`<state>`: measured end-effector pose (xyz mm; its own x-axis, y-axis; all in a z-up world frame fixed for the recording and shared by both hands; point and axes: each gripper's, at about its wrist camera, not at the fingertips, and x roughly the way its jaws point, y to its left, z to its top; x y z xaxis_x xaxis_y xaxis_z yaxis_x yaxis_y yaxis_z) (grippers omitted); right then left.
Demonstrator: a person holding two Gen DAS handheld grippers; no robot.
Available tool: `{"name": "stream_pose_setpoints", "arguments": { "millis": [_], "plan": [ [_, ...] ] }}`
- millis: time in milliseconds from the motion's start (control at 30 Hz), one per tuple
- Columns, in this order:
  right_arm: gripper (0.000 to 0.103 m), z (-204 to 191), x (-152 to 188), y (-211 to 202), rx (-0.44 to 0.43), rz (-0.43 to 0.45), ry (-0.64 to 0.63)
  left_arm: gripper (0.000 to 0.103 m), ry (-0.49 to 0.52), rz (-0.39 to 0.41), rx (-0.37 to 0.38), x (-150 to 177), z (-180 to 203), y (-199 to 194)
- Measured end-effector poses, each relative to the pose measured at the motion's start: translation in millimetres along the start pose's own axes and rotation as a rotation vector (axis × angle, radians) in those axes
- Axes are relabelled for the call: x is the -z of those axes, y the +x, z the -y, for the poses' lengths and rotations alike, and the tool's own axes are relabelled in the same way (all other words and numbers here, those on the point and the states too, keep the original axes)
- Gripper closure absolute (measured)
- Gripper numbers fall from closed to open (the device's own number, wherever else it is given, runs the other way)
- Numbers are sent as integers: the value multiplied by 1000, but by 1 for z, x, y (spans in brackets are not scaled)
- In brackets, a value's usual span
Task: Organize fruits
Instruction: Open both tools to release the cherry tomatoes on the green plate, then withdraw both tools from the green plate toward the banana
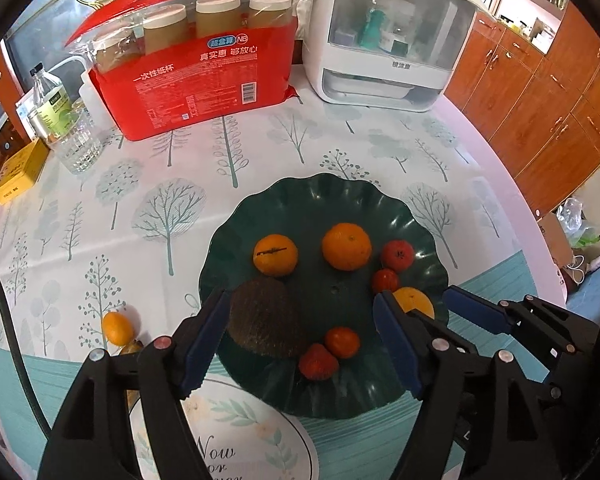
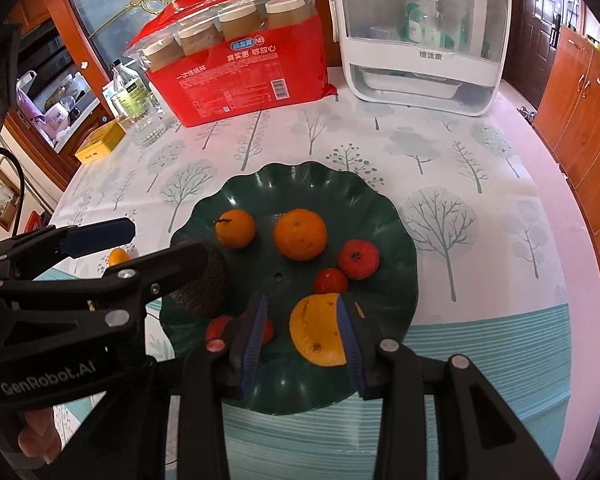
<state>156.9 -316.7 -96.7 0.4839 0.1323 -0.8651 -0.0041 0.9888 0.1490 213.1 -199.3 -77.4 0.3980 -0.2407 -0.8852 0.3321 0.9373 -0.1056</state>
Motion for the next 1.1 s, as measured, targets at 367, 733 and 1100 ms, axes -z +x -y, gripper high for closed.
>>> {"name": "stream_pose_setpoints", "arguments": {
  "millis": [367, 733, 1100],
  "plan": [
    [66, -12, 30, -14, -4, -7, 9, 30, -3, -3, -1, 41, -6, -21],
    [66, -46, 69, -30, -13, -26, -7, 30, -21, -24, 4, 86, -36, -49],
    [66, -111, 77, -36, -33, -37, -49, 29, -22, 4, -15, 96, -110, -96]
  ]
}}
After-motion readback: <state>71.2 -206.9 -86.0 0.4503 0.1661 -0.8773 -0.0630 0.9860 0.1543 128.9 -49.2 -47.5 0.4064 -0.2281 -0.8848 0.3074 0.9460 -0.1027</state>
